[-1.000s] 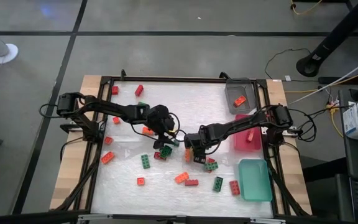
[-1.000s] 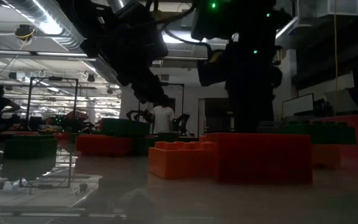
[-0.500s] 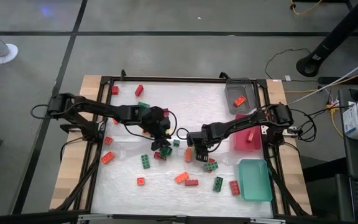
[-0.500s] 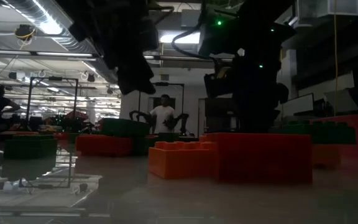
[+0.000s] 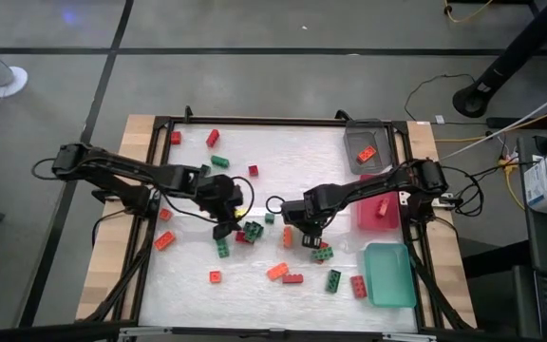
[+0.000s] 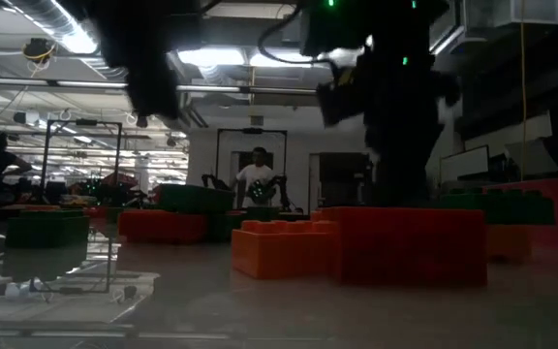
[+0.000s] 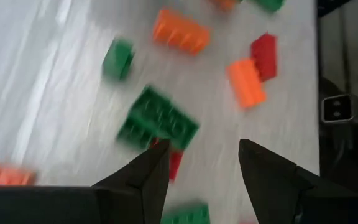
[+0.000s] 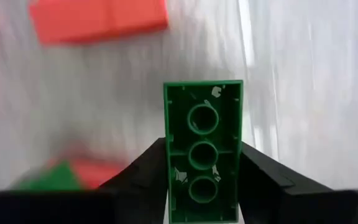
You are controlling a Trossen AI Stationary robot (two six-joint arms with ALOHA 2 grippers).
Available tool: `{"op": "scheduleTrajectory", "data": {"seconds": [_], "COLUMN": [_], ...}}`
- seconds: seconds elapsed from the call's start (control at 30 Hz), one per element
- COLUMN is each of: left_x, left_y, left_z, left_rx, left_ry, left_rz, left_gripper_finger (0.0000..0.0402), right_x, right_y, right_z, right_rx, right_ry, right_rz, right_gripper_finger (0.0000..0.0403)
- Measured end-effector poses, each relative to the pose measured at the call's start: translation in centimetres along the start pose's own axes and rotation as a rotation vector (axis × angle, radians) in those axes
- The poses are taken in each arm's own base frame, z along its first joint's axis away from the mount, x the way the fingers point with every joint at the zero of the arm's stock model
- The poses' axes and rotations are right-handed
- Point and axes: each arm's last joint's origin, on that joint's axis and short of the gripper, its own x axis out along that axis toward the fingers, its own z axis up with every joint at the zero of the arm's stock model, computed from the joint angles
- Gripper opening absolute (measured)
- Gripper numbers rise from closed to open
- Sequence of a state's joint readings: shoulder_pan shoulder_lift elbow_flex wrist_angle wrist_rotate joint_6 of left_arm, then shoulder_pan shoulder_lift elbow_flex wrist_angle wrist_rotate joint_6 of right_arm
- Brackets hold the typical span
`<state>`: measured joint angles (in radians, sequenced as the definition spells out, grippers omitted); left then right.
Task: Sort blocks
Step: Put the green game piece into the blue bin
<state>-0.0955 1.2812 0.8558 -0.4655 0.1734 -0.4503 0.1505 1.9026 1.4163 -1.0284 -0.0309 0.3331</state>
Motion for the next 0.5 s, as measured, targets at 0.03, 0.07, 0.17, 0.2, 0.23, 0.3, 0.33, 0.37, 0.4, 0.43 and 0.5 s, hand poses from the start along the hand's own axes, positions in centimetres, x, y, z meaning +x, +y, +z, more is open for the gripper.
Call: {"op": "scheduleTrajectory", "data": {"seconds": [0.03, 0.07, 0.17, 0.2, 0.23, 0.3, 0.33, 0.37, 0.4, 0.43, 0.5], "left_x": [-0.2, -0.2, 0.0, 0.2, 0.3, 0.5, 0.5, 0.5, 0.5, 0.5, 0.5], "left_y": [-0.1, -0.2, -0.6, -0.6, -0.7, -0.7, -0.7, -0.6, -0.6, -0.4, -0.2], "left_z": [-0.3, -0.5, -0.9, -0.9, -1.0, -1.0, -1.0, -1.0, -0.9, -0.9, -0.7], "left_rx": [-0.022, -0.042, -0.077, -0.074, -0.070, -0.059, -0.060, -0.063, -0.067, -0.069, -0.067], "left_ry": [0.008, 0.012, -0.002, -0.007, -0.012, -0.022, -0.031, -0.043, -0.058, -0.070, -0.090], "left_rz": [0.022, 0.050, 0.116, 0.131, 0.145, 0.180, 0.199, 0.219, 0.238, 0.259, 0.296], "left_gripper_finger": [0.0178, 0.0178, 0.0178, 0.0178, 0.0178, 0.0178, 0.0178, 0.0178, 0.0178, 0.0178, 0.0178], "right_x": [-0.8, -1.7, -4.2, -5.1, -5.9, -7.3, -7.8, -8.3, -8.7, -9.0, -9.1], "right_y": [0.4, 0.8, 2.5, 3.1, 3.7, 5.0, 5.6, 6.3, 7.0, 7.7, 9.5], "right_z": [0.0, -0.1, -0.9, -1.2, -1.5, -2.4, -2.9, -3.4, -4.0, -4.6, -5.8], "right_rx": [0.003, 0.011, 0.020, 0.025, 0.031, 0.043, 0.055, 0.072, 0.089, 0.104, 0.132], "right_ry": [0.018, 0.033, 0.094, 0.104, 0.112, 0.135, 0.144, 0.152, 0.160, 0.166, 0.163], "right_rz": [0.003, -0.001, -0.020, -0.025, -0.032, -0.055, -0.066, -0.075, -0.086, -0.096, -0.087], "right_gripper_finger": [0.0157, 0.0161, 0.0157, 0.0152, 0.0147, 0.0139, 0.0140, 0.0140, 0.0140, 0.0143, 0.0155]}}
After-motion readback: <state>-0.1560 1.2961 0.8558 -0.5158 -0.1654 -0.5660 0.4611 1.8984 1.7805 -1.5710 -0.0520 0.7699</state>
